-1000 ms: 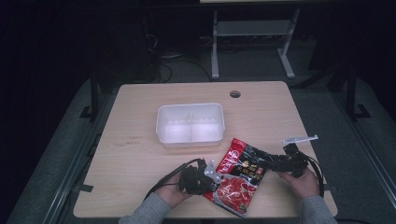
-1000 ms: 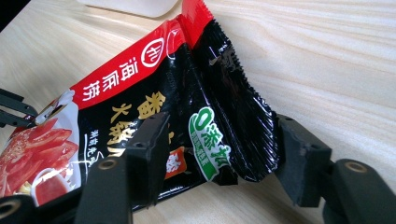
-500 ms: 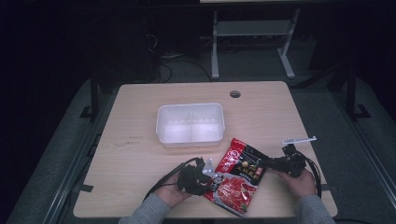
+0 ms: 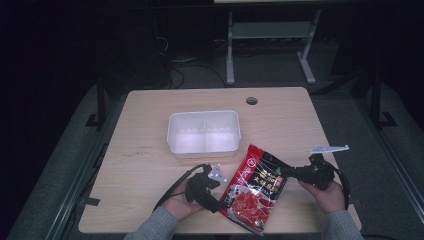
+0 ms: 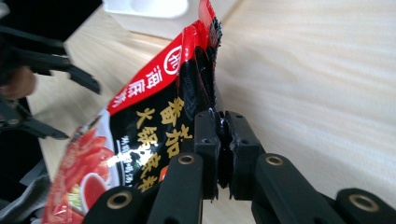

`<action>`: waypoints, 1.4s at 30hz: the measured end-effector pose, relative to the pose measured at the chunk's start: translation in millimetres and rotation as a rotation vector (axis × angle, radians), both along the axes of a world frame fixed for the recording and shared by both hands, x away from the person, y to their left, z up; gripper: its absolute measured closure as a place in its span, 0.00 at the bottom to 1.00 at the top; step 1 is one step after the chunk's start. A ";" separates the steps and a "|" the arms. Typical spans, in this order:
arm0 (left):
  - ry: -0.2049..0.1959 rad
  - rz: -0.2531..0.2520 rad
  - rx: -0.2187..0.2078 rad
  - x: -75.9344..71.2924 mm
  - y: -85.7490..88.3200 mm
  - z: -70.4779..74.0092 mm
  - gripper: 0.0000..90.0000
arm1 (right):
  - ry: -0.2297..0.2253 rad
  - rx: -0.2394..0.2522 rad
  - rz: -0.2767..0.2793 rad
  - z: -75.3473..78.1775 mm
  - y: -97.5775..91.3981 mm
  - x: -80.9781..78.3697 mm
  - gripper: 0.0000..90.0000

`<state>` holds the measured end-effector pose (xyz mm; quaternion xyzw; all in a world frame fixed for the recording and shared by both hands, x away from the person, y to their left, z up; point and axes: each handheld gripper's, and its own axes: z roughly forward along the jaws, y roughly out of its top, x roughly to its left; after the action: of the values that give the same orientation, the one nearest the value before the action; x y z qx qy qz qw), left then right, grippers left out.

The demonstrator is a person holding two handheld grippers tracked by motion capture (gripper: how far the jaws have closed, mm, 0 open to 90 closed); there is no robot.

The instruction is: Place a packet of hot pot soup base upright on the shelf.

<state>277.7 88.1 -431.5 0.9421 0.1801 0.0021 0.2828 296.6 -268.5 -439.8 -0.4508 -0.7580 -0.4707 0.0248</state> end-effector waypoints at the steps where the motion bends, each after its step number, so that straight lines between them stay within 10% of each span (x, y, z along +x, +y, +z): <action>1: 0.021 0.010 -0.025 2.2 0.9 -0.2 0.29 | -0.024 0.005 0.003 7.1 -0.1 -4.0 0.94; 20: 0.190 -0.046 -0.160 15.3 -20.0 -4.5 0.42 | -0.230 0.064 0.110 61.8 19.1 -29.4 0.96; 34: 0.146 -0.052 -0.133 15.5 -11.6 1.9 0.82 | -0.267 0.087 0.135 66.8 24.8 -31.7 0.92; 42: 0.119 -0.050 -0.126 13.8 -13.1 2.7 0.84 | -0.228 0.113 0.128 57.2 20.8 -24.6 0.59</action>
<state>291.5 75.0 -428.8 0.9251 0.1727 -0.0724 0.3304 272.0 -247.7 -382.6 -0.3431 -0.7554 -0.5582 -0.0062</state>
